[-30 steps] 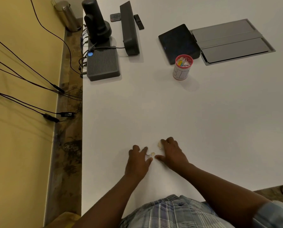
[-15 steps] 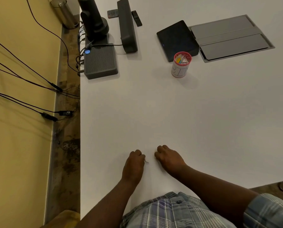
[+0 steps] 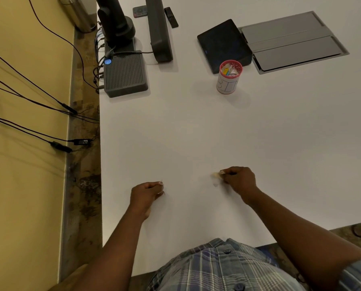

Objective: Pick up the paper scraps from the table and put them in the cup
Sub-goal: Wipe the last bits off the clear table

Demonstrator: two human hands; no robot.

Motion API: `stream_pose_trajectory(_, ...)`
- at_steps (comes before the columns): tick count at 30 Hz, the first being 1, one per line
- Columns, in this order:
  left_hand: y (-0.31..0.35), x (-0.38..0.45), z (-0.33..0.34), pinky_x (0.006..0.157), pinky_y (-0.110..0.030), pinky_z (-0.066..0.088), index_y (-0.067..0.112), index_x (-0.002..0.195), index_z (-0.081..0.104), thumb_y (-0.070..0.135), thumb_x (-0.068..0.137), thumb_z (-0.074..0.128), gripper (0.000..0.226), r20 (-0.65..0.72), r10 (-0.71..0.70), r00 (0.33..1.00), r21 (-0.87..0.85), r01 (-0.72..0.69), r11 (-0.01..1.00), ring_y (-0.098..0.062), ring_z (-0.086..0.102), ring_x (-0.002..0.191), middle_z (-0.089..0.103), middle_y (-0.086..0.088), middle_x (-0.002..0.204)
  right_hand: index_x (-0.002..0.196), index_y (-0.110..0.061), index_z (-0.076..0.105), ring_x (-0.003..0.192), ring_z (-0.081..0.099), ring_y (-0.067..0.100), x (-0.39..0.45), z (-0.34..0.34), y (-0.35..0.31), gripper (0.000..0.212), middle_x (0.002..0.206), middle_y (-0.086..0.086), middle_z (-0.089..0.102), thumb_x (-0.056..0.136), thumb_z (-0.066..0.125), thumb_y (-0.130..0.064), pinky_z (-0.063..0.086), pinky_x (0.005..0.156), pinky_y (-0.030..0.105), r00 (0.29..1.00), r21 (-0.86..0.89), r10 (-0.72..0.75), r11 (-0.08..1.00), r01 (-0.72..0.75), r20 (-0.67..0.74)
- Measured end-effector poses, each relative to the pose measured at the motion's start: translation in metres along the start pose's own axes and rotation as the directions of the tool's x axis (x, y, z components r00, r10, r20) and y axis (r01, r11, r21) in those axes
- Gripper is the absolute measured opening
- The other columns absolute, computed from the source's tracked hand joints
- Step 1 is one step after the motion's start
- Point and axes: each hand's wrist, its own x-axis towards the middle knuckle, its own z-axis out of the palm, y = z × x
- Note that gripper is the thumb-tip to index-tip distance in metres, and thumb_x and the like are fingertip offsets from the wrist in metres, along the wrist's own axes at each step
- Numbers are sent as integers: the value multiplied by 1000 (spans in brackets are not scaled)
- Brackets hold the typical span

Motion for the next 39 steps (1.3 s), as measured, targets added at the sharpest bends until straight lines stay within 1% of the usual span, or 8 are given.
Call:
stream_pose_trajectory(5,10,-1,-1,74,-25,51,0,82,66,-11,81,63,12,9,-57,998,-168,58,984,-15,63,85,68,-6,94,80,-22,75,78,70,15,2,-1,-3,5,86,-4,74,77,77,-18,51,72,22,1000,79,10,997,-10,9)
stream_pose_trajectory(8,12,0,1,74,-25,51,0,82,66,-11,80,64,11,11,-64,998,-170,65,983,-15,63,85,68,-6,95,85,-18,76,77,66,12,4,4,-5,13,84,-5,72,82,67,-9,46,65,15,990,-159,-138,978,136,-1)
stream_pose_trajectory(12,13,0,7,73,-24,51,1,82,66,-10,80,64,11,13,-66,998,-169,67,983,-15,63,85,67,-6,95,88,-13,75,82,64,20,0,15,7,16,90,2,69,84,61,-7,45,70,25,901,-506,-407,752,423,149)
stream_pose_trajectory(18,12,-1,8,67,-20,56,-1,85,66,-9,80,65,9,2,-72,997,-187,71,980,-15,64,83,68,-6,95,87,-5,63,77,55,26,-13,29,28,9,87,9,56,89,54,-6,33,52,28,777,-735,-525,362,573,347)
stream_pose_trajectory(24,10,-3,11,67,-20,57,-2,88,66,-9,80,66,11,-6,-79,997,-168,77,983,-16,65,84,68,-7,96,83,-5,65,62,54,21,-21,37,45,31,78,8,57,57,78,5,25,36,22,713,-783,-568,182,595,410)
stream_pose_trajectory(34,9,0,34,67,-19,57,0,85,66,-8,80,66,9,-2,-83,997,-153,81,985,-15,64,84,68,-8,94,69,-7,58,58,50,23,6,29,45,18,69,8,52,66,74,2,23,38,25,521,-707,-663,-17,707,537)
stream_pose_trajectory(36,10,0,40,67,-19,57,1,85,66,-8,81,66,9,1,-84,996,-151,84,985,-15,64,85,68,-7,95,69,-7,58,60,54,26,16,27,37,18,70,9,54,69,76,-4,27,39,27,570,-701,-654,84,708,497)
stream_pose_trajectory(39,13,-1,49,70,-21,54,1,84,66,-8,81,65,9,13,-85,996,-161,86,983,-15,64,86,68,-6,97,79,-7,66,74,61,27,32,12,14,4,80,8,64,76,68,-8,44,59,31,838,-594,-520,626,505,165)
